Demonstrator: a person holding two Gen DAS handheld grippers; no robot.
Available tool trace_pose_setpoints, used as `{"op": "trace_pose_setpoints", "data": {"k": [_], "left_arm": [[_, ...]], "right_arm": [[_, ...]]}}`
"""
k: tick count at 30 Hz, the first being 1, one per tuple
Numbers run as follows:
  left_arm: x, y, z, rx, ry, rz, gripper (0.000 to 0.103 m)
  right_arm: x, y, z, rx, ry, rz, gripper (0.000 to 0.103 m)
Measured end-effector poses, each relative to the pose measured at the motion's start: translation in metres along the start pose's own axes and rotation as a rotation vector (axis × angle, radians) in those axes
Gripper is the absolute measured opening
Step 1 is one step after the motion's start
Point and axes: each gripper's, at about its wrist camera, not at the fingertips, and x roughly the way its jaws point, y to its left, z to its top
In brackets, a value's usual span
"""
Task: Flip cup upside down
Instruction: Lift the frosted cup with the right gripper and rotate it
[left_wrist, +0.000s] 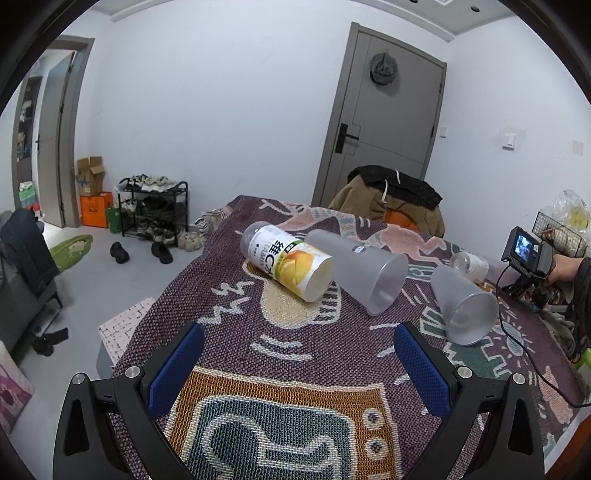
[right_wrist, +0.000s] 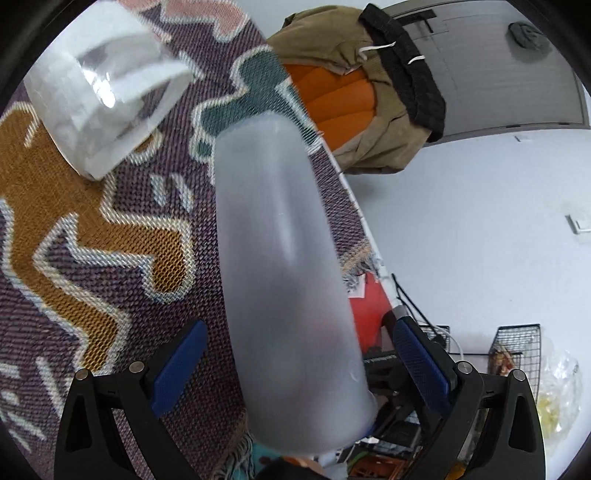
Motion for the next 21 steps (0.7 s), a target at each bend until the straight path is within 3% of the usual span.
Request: {"op": "trace_pose_setpoints", "data": {"k": [5,8,9,13,21], "left_arm": [[0.006,-0.001,-0.001,-0.001,0.013,0.003,0.103],[0.008,-0.002,-0.002,-0.007,0.017,-0.006,0.103],[0.008,-0.003,-0.002,-0.008,0.019,-0.007,0.103],[0.009,-0.006,-0.004,-0.004,0.019,-0.017,0.103],[0.008,-0.005,-0.003,-0.037,0.012,-0.059,0.103]], "right_arm": [[0.012,-0.001,0.001,-0.002,0.023,0.023,0.099],[0.012,-0.007,0.001,0.029,0.035,0.070,0.076],[0.012,-0.009,0.001,0.024,0.040,0.050,0.076],[-0.002,-0.018,-0.004,0.046,0.023,0.121,0.076],[-0.064,-0.023,-0.014,0.025,-0.059,0.094,0.073]]}}
